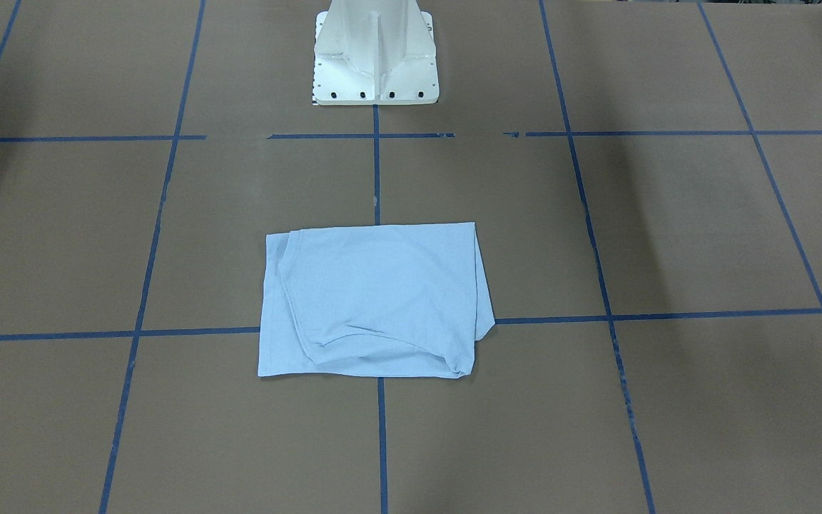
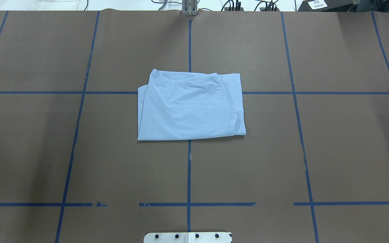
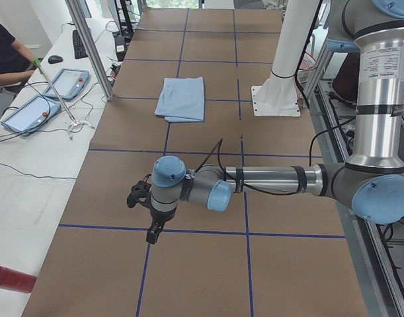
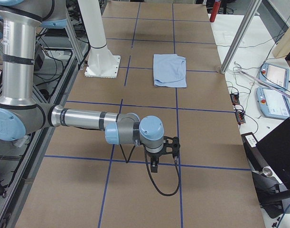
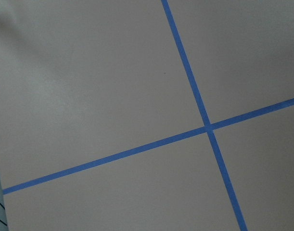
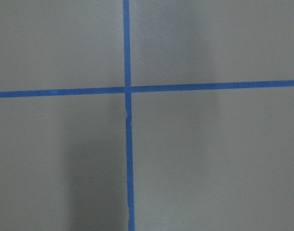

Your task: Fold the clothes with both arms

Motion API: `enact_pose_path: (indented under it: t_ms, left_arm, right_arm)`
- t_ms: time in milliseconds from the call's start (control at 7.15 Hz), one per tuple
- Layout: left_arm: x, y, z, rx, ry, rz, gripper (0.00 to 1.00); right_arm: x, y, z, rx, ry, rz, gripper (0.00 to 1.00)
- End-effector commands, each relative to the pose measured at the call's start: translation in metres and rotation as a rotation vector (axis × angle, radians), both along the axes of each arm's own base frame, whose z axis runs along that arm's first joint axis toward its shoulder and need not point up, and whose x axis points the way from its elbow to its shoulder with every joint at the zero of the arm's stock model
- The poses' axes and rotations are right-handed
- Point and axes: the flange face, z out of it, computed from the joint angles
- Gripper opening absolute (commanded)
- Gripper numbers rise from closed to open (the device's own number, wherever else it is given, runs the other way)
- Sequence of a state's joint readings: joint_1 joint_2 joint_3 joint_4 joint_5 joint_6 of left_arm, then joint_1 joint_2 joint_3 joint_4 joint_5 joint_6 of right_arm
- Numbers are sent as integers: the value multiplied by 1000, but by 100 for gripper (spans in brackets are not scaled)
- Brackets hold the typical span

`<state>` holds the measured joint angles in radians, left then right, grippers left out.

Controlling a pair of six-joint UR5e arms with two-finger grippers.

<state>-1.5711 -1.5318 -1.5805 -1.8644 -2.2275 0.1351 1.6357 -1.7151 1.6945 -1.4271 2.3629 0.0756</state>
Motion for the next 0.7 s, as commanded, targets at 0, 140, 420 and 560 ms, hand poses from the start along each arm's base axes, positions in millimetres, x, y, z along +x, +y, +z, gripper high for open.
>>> enact_pose_path:
  t_ms: [0,140,420,560]
  left_arm:
    - [1,2,-1,0,9,1,100]
    - [1,2,-2,2,9,1,100]
    - [1,2,-2,-4,11,-2,100]
    - [1,3,3,-19,11,-6,100]
  right_arm:
    - [-11,-4,-23,44,0,-17,100]
    - [-23,-7,-23,42,10,-43,100]
    - [-35,-2,-16,24,15,-70,100]
    - [-34,0,-14,21,15,-70,100]
